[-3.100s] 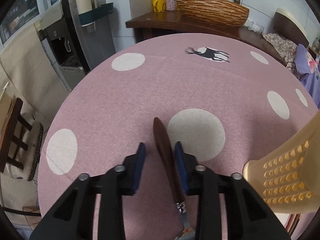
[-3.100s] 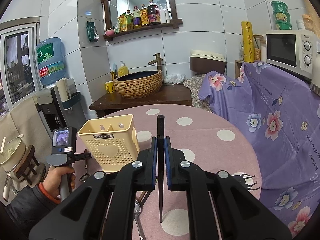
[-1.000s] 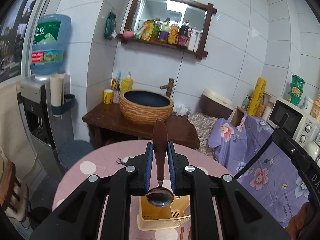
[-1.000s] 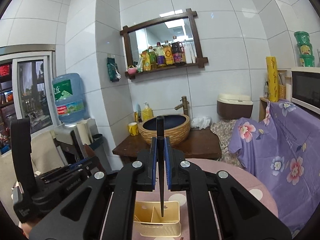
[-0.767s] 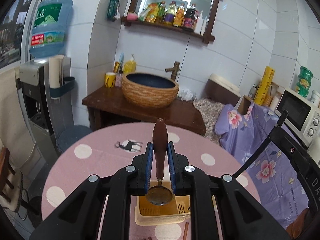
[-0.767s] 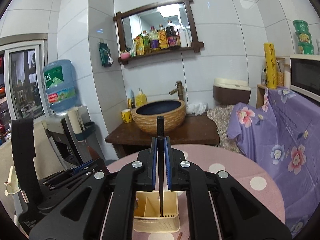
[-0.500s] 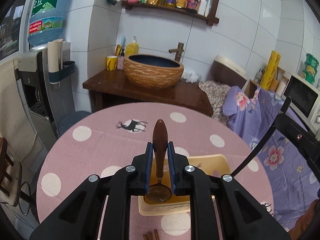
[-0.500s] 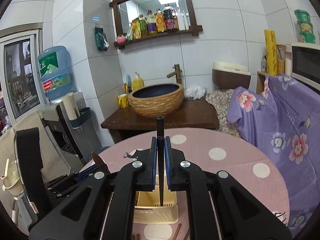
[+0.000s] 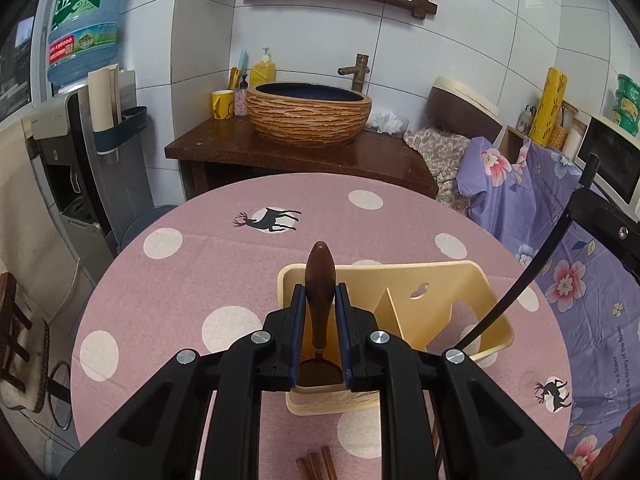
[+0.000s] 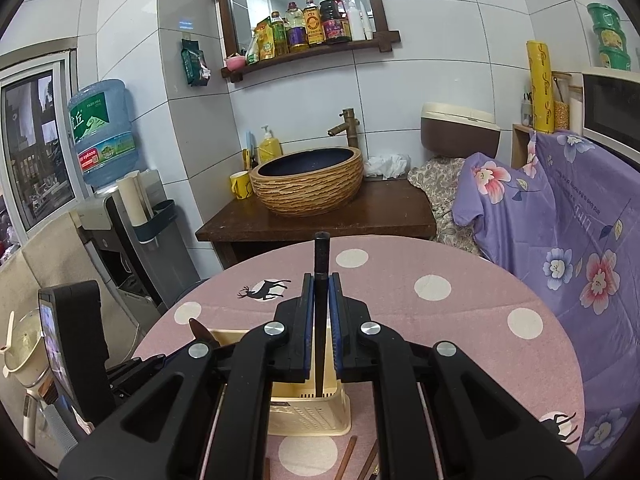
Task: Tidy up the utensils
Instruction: 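Lower the wooden spoon into the cream holder with the left tool while the right tool drops the chopstick in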
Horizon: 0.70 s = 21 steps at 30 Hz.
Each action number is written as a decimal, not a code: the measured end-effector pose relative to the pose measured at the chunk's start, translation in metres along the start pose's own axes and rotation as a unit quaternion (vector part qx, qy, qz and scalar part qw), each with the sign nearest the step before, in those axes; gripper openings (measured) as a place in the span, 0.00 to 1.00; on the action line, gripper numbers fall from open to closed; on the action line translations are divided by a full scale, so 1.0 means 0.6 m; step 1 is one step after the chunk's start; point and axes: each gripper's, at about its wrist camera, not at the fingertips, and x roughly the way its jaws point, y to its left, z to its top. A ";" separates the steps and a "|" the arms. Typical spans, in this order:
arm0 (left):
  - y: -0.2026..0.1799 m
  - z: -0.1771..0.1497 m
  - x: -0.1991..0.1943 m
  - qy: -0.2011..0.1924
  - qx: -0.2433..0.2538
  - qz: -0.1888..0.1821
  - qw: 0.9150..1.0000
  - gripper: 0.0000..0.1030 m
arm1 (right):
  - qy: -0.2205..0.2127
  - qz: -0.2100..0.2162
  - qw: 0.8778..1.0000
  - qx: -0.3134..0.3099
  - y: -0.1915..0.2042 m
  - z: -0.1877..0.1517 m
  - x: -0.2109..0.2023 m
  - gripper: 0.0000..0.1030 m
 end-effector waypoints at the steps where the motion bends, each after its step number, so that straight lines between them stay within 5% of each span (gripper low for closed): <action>1: -0.001 0.000 0.000 0.000 0.001 0.000 1.000 0.15 | 0.000 0.000 1.000 0.000 0.001 0.001 0.000 0.08; 5: -0.001 -0.002 -0.008 -0.004 -0.001 -0.009 1.000 0.16 | 0.002 0.007 1.000 0.004 -0.001 0.001 -0.003 0.08; 7: 0.000 -0.003 -0.022 -0.018 0.005 -0.005 1.000 0.17 | -0.001 0.011 1.000 0.006 -0.004 0.000 -0.010 0.18; 9: 0.001 -0.005 -0.040 -0.033 0.010 -0.007 0.999 0.30 | -0.009 0.012 1.000 0.005 -0.009 -0.007 -0.021 0.36; 12: 0.012 -0.022 -0.082 -0.067 0.005 -0.010 0.998 0.56 | -0.020 0.013 1.000 -0.005 -0.012 -0.022 -0.043 0.41; 17: 0.029 -0.073 -0.118 -0.079 0.010 -0.002 0.997 0.74 | -0.014 0.012 0.999 -0.036 -0.014 -0.069 -0.077 0.47; 21: 0.046 -0.128 -0.120 -0.054 0.008 0.001 0.999 0.79 | 0.002 -0.002 0.997 -0.074 -0.014 -0.123 -0.095 0.53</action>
